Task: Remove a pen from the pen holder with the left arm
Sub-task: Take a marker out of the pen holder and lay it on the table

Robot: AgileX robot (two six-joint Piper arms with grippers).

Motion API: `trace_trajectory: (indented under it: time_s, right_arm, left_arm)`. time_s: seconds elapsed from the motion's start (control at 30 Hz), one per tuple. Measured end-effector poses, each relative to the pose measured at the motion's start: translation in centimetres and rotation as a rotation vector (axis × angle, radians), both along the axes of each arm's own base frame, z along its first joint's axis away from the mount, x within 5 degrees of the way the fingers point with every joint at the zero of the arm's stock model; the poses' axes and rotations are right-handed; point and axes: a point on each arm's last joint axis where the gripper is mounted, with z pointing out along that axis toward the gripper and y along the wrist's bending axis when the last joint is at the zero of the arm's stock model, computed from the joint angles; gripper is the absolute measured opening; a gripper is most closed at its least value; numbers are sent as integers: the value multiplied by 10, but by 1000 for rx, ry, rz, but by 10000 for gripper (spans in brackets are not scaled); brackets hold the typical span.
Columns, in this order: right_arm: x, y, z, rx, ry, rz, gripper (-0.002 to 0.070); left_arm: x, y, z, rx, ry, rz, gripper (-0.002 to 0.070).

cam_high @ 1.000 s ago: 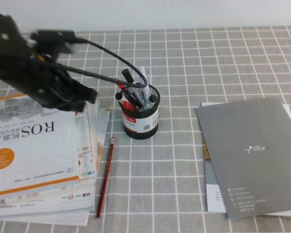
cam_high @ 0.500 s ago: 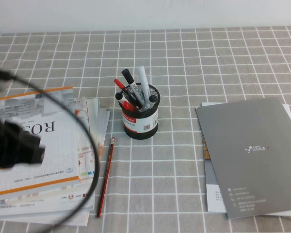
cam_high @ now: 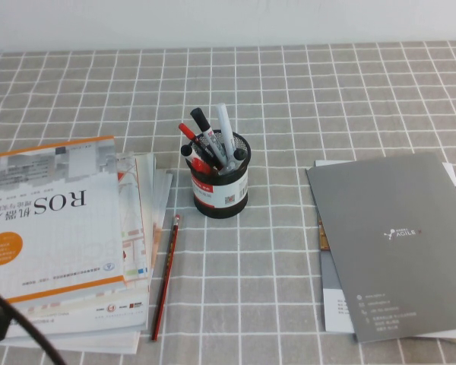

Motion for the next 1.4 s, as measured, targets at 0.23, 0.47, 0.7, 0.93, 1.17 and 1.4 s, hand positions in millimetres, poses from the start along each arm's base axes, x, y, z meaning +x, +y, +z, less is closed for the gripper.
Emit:
trace_trajectory:
  time_s: [0.23,0.47,0.7,0.93,1.17,1.4]
  right_arm:
    - [0,0,0,0,0,0,-13]
    - [0,0,0,0,0,0,-13]
    - [0,0,0,0,0,0,-13]
    - [0,0,0,2,0,0,-13]
    - [0,0,0,2,1,1,-13]
    - [0,0,0,2,1,1,-13]
  left_arm:
    - [-3,3,-20,57,-34,-48,0]
    - [-9,10,-72,-79,-431,52,0]
    - [-28,26,-106,-155,-866,150,0]
    - [-32,37,-125,-18,-930,282,0]
    - [-29,45,-150,65,-839,421,0]
    - [-28,44,-177,43,-700,442,0]
